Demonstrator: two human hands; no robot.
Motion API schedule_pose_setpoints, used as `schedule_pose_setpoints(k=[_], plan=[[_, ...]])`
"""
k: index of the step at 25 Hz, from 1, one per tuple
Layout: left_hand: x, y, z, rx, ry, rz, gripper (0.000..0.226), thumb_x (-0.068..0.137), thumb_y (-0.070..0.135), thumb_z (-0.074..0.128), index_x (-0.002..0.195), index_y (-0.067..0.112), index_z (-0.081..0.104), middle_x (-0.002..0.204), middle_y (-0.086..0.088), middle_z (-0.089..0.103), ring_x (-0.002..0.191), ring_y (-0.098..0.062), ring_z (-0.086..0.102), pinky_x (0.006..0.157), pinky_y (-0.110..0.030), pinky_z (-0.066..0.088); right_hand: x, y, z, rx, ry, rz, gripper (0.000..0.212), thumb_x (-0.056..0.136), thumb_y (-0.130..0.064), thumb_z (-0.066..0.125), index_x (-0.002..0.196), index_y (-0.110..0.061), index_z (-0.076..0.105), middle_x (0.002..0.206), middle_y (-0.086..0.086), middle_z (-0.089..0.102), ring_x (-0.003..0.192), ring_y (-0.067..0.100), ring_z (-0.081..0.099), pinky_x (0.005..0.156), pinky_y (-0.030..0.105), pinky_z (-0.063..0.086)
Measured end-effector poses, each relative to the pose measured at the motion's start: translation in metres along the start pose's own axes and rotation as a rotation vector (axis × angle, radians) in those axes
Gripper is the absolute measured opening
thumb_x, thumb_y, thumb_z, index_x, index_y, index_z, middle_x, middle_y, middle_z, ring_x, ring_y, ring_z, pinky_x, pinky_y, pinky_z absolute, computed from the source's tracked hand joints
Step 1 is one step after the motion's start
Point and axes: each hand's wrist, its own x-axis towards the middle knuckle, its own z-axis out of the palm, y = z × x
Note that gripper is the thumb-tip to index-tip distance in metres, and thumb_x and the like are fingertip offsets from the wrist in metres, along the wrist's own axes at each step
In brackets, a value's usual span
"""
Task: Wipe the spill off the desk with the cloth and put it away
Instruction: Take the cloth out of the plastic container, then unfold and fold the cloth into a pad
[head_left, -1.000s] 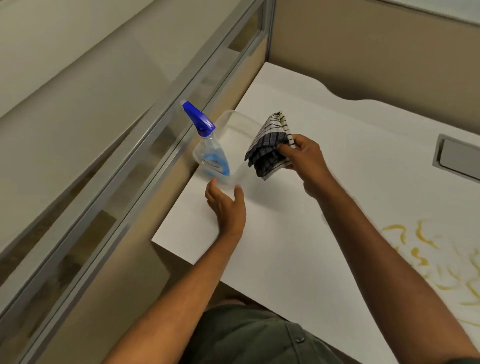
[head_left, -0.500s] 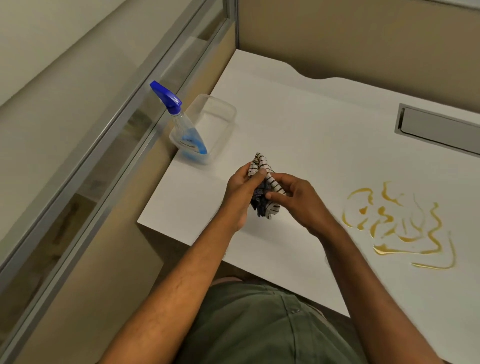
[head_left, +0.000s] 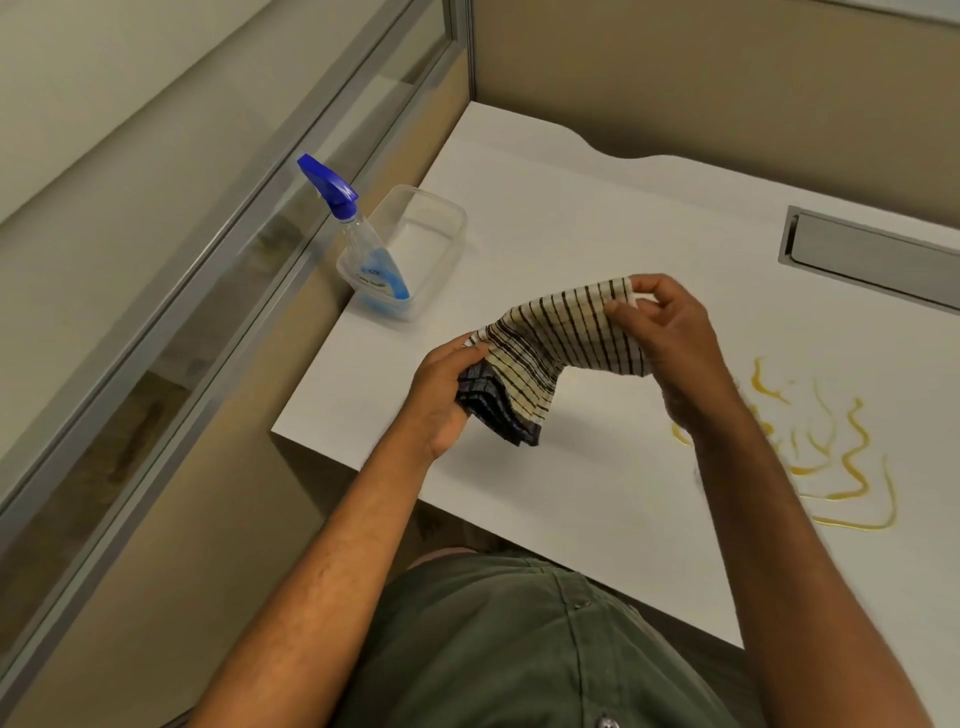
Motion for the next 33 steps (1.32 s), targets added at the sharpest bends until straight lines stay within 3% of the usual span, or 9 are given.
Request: schedule_pose_setpoints(k=[3, 6, 8, 11, 16, 22, 27, 31, 33], plan=[[-0.01, 0.006, -0.012, -0.067, -0.146, -0.024, 0.034, 0.1, 0.021, 0.053, 0.124, 0.006, 0.07, 0.121, -0.015, 0.073, 0.113, -0.028, 0.069, 0.1, -0.04, 0.055, 0.003, -0.028, 0.007, -0.106, -0.127, -0.144, 0.015, 0.101, -0.017, 0.065, 0.108, -0.03, 0.065, 0.091, -0.003, 0.081, 0.088, 0.015, 0.077, 0.07, 0.032, 0.062], [-0.014, 0.017, -0.019, -0.152, -0.308, -0.151, 0.065, 0.093, 0.054, 0.057, 0.135, 0.004, 0.063, 0.131, -0.018, 0.067, 0.124, -0.033, 0.061, 0.107, -0.047, 0.048, 0.003, -0.064, 0.012, -0.182, -0.356, -0.253, 0.012, 0.1, -0.02, 0.066, 0.111, -0.026, 0.068, 0.1, -0.002, 0.08, 0.094, 0.016, 0.077, 0.076, 0.028, 0.063], [-0.011, 0.019, -0.012, -0.183, -0.43, -0.183, 0.067, 0.099, 0.059, 0.05, 0.141, 0.007, 0.062, 0.137, -0.017, 0.065, 0.128, -0.032, 0.06, 0.112, -0.047, 0.046, 0.007, -0.08, 0.026, -0.257, -0.477, -0.281, 0.012, 0.101, -0.022, 0.066, 0.113, -0.022, 0.068, 0.105, -0.003, 0.08, 0.098, 0.018, 0.077, 0.078, 0.029, 0.065], [-0.004, 0.008, 0.005, -0.274, -0.566, -0.183, 0.062, 0.104, 0.058, 0.045, 0.144, 0.013, 0.061, 0.145, -0.013, 0.062, 0.136, -0.031, 0.058, 0.118, -0.048, 0.043, 0.025, -0.08, 0.056, -0.499, -0.446, -0.29, 0.016, 0.101, -0.027, 0.067, 0.116, -0.023, 0.072, 0.113, -0.006, 0.077, 0.103, 0.017, 0.074, 0.089, 0.042, 0.065], [0.002, -0.019, 0.011, -0.496, -0.692, -0.296, 0.094, 0.098, 0.08, 0.032, 0.166, 0.016, 0.02, 0.171, -0.021, 0.013, 0.159, -0.045, 0.004, 0.124, -0.07, -0.008, 0.055, -0.055, 0.089, -0.648, -0.484, -0.229, 0.023, 0.1, -0.027, 0.068, 0.121, -0.022, 0.074, 0.119, -0.006, 0.073, 0.108, 0.014, 0.069, 0.098, 0.04, 0.06], [0.009, -0.024, -0.007, -0.612, -0.729, -0.267, 0.097, 0.098, 0.079, 0.007, 0.156, 0.011, 0.044, 0.157, -0.021, 0.047, 0.144, -0.04, 0.046, 0.125, -0.061, 0.018, 0.082, -0.028, 0.111, -0.655, -0.511, -0.188, 0.02, 0.101, -0.032, 0.066, 0.121, -0.029, 0.071, 0.114, -0.011, 0.068, 0.097, 0.01, 0.069, 0.083, 0.024, 0.058], [0.015, -0.021, -0.041, -0.642, -0.569, -0.239, 0.093, 0.096, 0.081, 0.024, 0.165, 0.018, 0.022, 0.149, -0.02, 0.053, 0.132, -0.042, 0.056, 0.116, -0.061, 0.035, 0.105, -0.01, 0.133, -0.601, -0.409, -0.18, 0.019, 0.103, -0.032, 0.064, 0.121, -0.028, 0.07, 0.115, -0.014, 0.067, 0.099, 0.008, 0.066, 0.073, 0.014, 0.049], [0.019, -0.01, -0.08, -0.661, -0.472, -0.15, 0.088, 0.095, 0.077, 0.036, 0.157, 0.014, 0.04, 0.146, -0.019, 0.056, 0.128, -0.04, 0.058, 0.116, -0.057, 0.033, 0.125, 0.0, 0.168, -0.55, -0.37, -0.22, 0.023, 0.103, -0.029, 0.063, 0.125, -0.023, 0.068, 0.121, -0.01, 0.067, 0.099, 0.007, 0.064, 0.076, 0.009, 0.047], [0.018, -0.005, -0.097, -0.664, -0.381, -0.15, 0.09, 0.096, 0.079, 0.033, 0.158, 0.014, 0.035, 0.146, -0.019, 0.056, 0.127, -0.037, 0.058, 0.115, -0.054, 0.034, 0.136, 0.002, 0.187, -0.529, -0.335, -0.232, 0.022, 0.104, -0.026, 0.061, 0.124, -0.02, 0.069, 0.128, -0.004, 0.068, 0.105, 0.008, 0.063, 0.078, 0.007, 0.047]])
